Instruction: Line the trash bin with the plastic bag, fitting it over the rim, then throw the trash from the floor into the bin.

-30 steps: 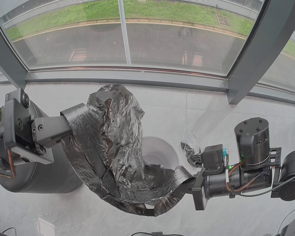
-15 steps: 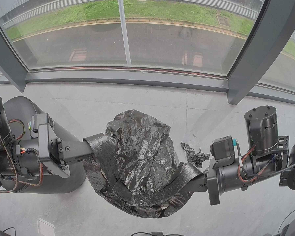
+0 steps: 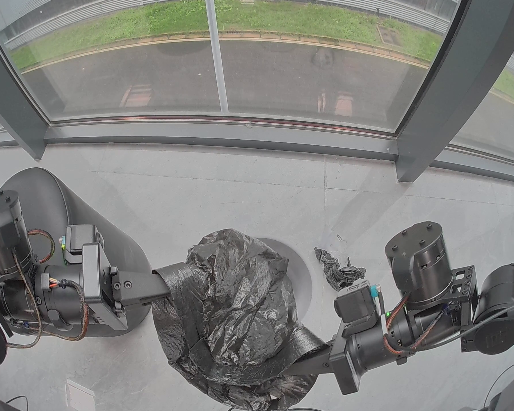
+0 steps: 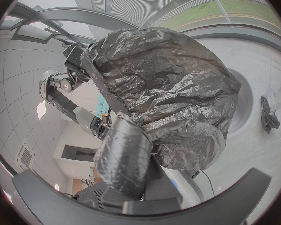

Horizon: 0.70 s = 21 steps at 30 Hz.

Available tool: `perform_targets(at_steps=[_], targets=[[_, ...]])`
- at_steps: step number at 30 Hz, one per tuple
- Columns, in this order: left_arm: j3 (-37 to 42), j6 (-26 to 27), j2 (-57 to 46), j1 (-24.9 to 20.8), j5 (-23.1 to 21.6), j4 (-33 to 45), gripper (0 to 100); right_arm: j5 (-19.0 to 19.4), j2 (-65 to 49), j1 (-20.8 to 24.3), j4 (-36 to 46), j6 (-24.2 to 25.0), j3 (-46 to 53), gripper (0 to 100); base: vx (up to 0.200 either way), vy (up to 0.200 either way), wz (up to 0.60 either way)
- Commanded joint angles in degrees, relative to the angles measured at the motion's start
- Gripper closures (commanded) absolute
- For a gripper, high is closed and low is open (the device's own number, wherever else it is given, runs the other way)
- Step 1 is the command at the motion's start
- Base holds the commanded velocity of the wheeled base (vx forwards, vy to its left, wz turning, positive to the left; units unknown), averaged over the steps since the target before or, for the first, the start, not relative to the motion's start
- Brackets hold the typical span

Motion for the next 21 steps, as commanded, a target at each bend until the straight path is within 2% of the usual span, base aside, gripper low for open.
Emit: perform_targets(at_steps=[1,8,14,21], targets=[[1.18,-0.02,0.02,0.12,-0.01,-0.09,100,-0.06,2.26,1.45,-0.27,0.46,0.09,100,0.0,0.0,0.0],[1.18,-0.02,1.25,0.12,-0.09,-0.18,100,-0.24,4.55,0.84,-0.8,0.81,0.09,100,0.0,0.0,0.0],[0.3,0.07,3.53,0.12,-0.18,-0.71,100,-0.15,5.6,-1.62,-1.41,0.81,-0.09,100,0.0,0.0,0.0],[0.57,-1.95,8.54,0.12,-0.09,-7.92,100,-0.15,10.17,-4.61,-9.85,0.89,1.32,100,0.0,0.0,0.0]])
